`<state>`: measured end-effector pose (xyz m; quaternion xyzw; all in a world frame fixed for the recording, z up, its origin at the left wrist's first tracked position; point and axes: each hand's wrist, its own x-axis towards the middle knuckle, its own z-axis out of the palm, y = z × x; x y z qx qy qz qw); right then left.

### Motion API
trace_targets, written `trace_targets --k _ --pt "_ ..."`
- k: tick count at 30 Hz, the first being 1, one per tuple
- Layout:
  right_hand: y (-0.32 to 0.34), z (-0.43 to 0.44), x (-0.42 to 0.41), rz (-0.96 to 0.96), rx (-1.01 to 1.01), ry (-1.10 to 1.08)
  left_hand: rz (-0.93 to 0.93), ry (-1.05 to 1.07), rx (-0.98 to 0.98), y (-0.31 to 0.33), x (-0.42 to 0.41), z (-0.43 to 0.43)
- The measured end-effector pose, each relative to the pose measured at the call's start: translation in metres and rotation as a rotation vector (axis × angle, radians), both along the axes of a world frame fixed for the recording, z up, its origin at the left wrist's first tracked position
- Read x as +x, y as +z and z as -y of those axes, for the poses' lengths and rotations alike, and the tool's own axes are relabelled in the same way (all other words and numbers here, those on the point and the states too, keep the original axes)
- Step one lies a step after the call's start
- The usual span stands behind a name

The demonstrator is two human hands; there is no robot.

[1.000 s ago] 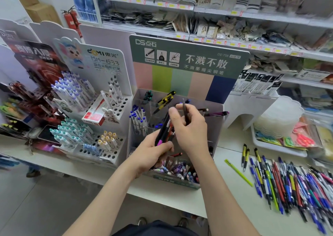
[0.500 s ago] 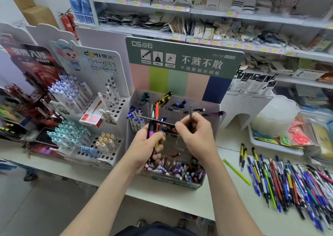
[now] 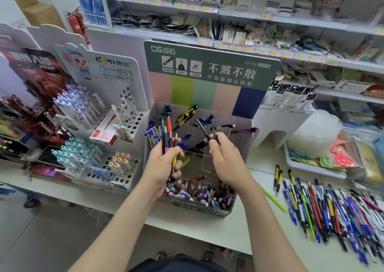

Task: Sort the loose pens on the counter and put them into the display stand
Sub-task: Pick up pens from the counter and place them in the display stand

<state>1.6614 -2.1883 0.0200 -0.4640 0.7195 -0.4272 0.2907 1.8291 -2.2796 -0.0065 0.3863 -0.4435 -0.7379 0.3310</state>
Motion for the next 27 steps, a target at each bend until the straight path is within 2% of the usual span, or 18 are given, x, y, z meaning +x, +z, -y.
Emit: trace_targets --k 3,8,11,14,19,24,27 --pt "0.005 0.003 0.001 0.000 0.034 -0.048 0.013 -0.002 -0.007 -0.002 0.001 0.001" --pt "0.006 0.016 0.013 -0.011 -0.360 -0.319 0.034 -0.009 -0.007 -0.005 0.001 0.001" --pt "0.002 0.024 0.014 -0.156 -0.420 -0.359 0.037 -0.005 -0.005 -0.007 0.003 0.002" --pt "-0.007 0.029 0.012 -0.189 -0.414 -0.334 0.040 -0.005 -0.002 -0.009 0.005 0.002" --pt "-0.041 0.037 0.009 -0.375 -0.154 -0.136 0.048 -0.030 0.007 -0.010 0.007 0.003" --pt "-0.035 0.032 0.018 -0.367 -0.269 -0.320 0.082 -0.043 -0.001 -0.011 0.010 0.004" --pt "-0.038 0.027 0.027 -0.331 -0.263 -0.450 0.088 -0.046 0.004 -0.011 0.010 0.004"
